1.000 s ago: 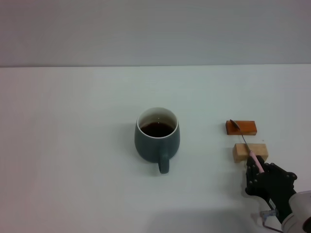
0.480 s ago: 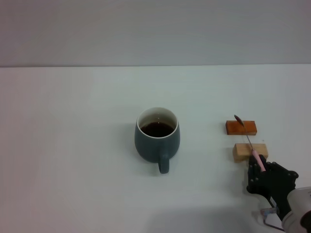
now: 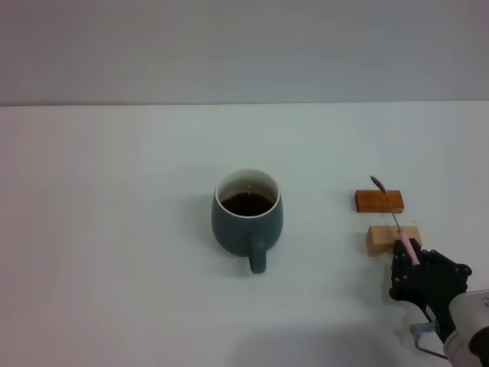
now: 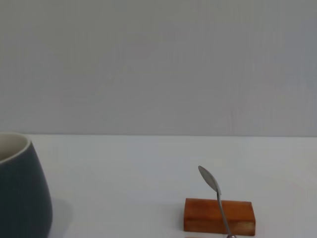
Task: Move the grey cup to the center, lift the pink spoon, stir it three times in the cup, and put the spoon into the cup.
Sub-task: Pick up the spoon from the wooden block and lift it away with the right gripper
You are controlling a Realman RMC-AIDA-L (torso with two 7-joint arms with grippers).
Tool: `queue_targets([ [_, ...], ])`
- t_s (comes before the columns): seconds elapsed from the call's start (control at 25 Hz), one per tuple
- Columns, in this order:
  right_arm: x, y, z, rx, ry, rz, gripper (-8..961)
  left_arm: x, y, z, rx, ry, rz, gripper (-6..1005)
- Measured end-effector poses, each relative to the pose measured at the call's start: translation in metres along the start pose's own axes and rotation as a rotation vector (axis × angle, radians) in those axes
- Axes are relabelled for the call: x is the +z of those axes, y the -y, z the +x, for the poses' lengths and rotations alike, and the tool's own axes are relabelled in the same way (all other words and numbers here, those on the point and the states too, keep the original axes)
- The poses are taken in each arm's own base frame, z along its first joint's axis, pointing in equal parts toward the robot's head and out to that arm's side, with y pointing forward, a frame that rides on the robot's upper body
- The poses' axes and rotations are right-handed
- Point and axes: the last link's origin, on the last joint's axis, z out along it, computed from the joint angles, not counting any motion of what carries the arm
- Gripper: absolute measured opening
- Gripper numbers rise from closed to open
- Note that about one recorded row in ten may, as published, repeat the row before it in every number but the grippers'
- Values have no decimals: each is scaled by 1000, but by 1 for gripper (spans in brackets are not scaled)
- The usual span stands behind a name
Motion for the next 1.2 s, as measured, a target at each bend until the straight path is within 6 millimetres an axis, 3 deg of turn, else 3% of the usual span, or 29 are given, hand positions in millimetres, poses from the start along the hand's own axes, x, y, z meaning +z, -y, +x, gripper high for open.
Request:
queue_targets([
  [0.28,-4,-5,-13,2,16,-30,122,1,-2,0,-1,1,-3,46],
  [0.68,-10,-8,-46,-41,-7,-53,122,6,-6,0,-5,-1,-13,46],
  [1.2,-13,1,-111,-169,-28,19,121,10,-8,-1,-4,17,-16,47],
])
